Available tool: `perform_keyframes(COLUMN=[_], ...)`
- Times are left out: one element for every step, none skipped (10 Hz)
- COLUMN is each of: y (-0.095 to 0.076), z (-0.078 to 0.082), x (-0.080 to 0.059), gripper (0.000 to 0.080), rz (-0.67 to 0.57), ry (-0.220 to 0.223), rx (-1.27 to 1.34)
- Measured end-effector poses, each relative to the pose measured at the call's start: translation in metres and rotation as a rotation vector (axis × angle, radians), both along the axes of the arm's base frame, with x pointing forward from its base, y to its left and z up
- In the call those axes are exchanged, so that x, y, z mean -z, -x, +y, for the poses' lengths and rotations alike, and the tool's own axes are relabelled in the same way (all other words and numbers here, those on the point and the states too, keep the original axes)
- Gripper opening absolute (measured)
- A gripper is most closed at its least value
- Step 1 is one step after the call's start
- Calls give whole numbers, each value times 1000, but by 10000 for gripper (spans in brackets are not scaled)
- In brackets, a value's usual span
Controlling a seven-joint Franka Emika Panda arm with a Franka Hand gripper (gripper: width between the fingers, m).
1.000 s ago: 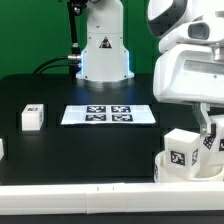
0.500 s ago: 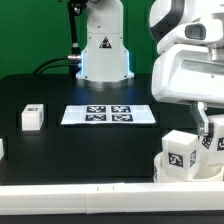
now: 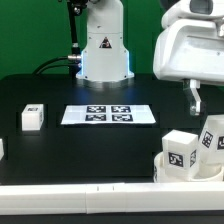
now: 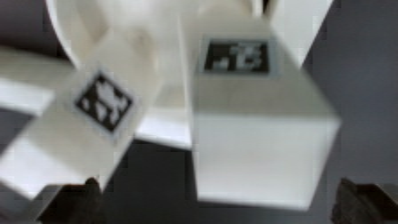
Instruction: Assemble stool
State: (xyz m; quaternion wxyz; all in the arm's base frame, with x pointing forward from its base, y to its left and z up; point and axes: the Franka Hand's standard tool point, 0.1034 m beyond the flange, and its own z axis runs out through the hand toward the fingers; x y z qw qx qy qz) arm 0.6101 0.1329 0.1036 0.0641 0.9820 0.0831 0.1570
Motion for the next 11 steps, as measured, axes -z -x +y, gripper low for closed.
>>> perform_keyframes(y=[0, -2, -3, -4, -4, -5, -10, -14, -16, -14, -14], z=[4, 1, -3, -3, -3, -6, -13, -17, -17, -10, -10], x=[-4, -4, -3, -3, -3, -4, -10, -14, -16, -13, -13], gripper=[648, 649, 649, 649, 649, 649, 649, 649, 649, 649, 649], rz=[60, 78, 100, 95, 96, 106, 123, 146, 157, 160, 161], ry=[-7, -44, -68, -66, -66, -82, -121, -145, -156, -148, -144], rx=[27, 79, 117, 112, 113, 130, 177, 204, 215, 219, 206])
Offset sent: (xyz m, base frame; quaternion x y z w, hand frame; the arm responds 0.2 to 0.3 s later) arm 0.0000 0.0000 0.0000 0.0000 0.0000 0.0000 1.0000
